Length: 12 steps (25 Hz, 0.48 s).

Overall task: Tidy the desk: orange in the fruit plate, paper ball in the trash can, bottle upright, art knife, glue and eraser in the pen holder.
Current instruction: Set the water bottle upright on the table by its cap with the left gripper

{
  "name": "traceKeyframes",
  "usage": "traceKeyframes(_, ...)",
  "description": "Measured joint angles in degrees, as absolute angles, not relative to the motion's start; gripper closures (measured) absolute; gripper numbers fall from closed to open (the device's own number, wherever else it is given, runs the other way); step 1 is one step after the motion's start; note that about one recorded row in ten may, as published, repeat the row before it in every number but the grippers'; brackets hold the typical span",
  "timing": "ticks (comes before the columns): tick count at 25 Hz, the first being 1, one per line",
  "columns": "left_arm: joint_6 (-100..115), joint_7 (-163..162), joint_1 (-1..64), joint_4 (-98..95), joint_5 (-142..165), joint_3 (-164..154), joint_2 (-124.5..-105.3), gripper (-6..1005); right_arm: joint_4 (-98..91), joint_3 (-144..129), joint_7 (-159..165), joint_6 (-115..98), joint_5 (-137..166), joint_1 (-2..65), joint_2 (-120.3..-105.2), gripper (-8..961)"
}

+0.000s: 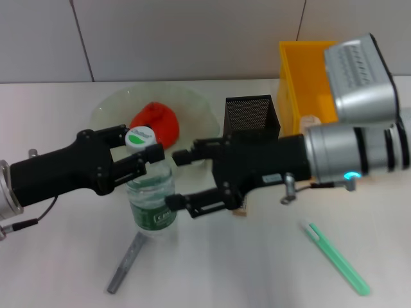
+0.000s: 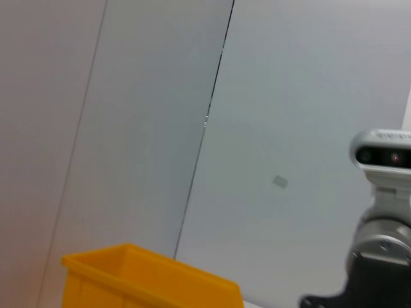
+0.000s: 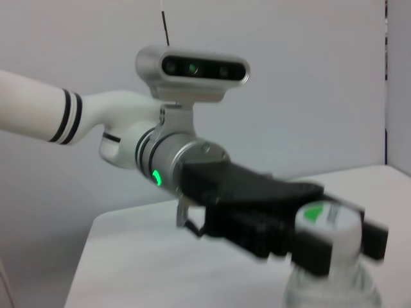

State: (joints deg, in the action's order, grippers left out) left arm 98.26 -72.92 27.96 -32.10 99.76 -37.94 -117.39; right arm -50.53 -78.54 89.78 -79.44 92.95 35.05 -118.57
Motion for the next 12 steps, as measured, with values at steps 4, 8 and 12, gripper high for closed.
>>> traceKeyframes(4, 98.25, -73.19, 27.98, -32.47, 99.76, -37.61, -117.37, 531, -51.82, -76.47, 89.93, -81.74, 93.53, 32.56, -118.38, 145)
traceKeyframes(8, 98.12, -74.33, 28.03, -34.02, 99.77, -36.27, -116.94, 533, -58.48, -69.75, 89.75, -85.52, 98.29, 25.93, -118.81, 145)
traceKeyframes(12, 98.03, -74.78, 28.03, -34.45, 99.76, -35.68, -116.56, 536, -61.72, -65.02, 89.62, -86.9, 101.44, 21.86, -118.88, 145)
